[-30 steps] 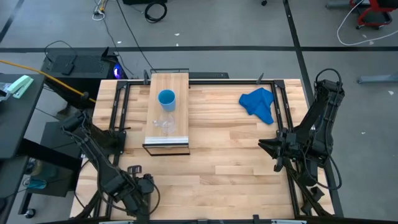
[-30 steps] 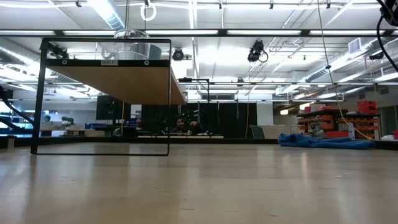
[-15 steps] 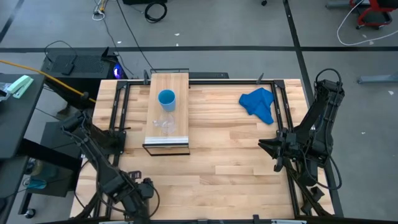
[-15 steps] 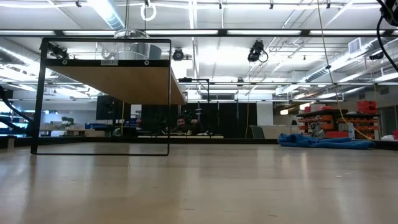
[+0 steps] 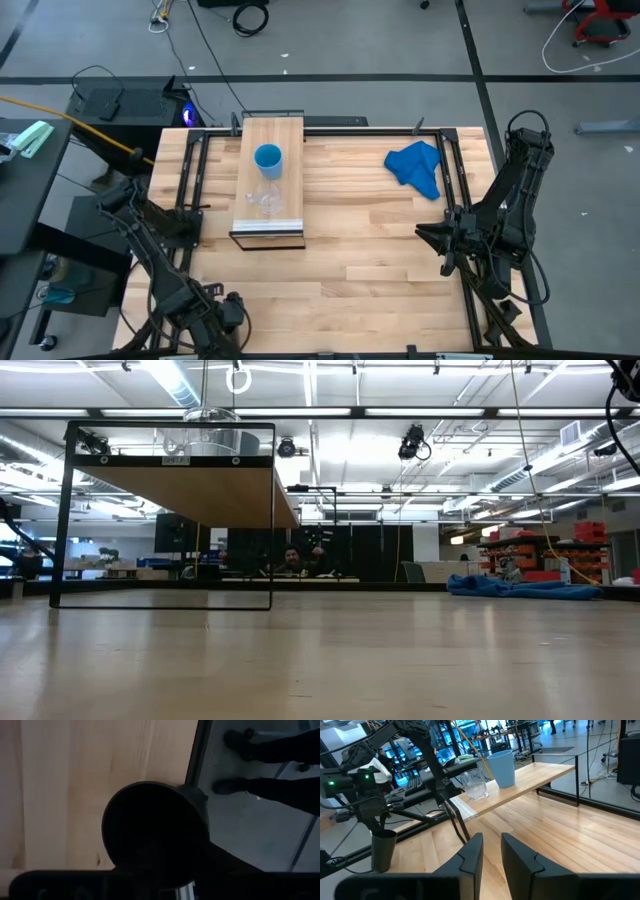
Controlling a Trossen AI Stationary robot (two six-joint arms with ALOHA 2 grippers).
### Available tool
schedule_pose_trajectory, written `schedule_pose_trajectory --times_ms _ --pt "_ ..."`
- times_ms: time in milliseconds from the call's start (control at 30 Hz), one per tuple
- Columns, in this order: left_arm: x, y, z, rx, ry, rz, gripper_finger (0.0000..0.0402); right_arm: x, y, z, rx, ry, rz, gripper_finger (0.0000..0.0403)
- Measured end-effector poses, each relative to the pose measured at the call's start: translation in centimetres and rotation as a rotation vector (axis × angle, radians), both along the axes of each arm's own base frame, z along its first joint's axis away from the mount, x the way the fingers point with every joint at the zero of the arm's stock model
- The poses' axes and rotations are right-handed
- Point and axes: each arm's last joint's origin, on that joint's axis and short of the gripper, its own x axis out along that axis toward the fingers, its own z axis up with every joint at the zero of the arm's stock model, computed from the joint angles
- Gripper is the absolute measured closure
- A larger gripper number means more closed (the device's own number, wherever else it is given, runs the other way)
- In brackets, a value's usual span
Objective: Stack small to large cups/mugs on shelf
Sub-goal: Put the black cup on the shelf
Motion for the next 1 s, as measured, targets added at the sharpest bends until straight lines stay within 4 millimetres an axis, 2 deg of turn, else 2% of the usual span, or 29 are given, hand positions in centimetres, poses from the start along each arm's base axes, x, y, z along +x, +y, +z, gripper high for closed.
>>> schedule_pose_trajectory --times_ms 133,467,800,1000 --pt "-0.1 0.1 -0.2 0.021 0.034 0.048 0.0317 0.0 0.0 0.0 0.0 0.0 0.0 0.0328" --pt "0.6 -1.0 -2.8 0.069 0.113 0.05 0.0333 0.0 0.0 0.0 0.0 0.0 0.0 0.0328" --pt "0.9 -1.3 -2.9 0.048 0.082 0.061 0.0333 0.0 0.0 0.0 0.0 0.0 0.0 0.0328" --pt "0.9 -1.0 -3.0 0.088 0.068 0.105 0.0354 0.0 0.0 0.0 0.0 0.0 0.0 0.0328"
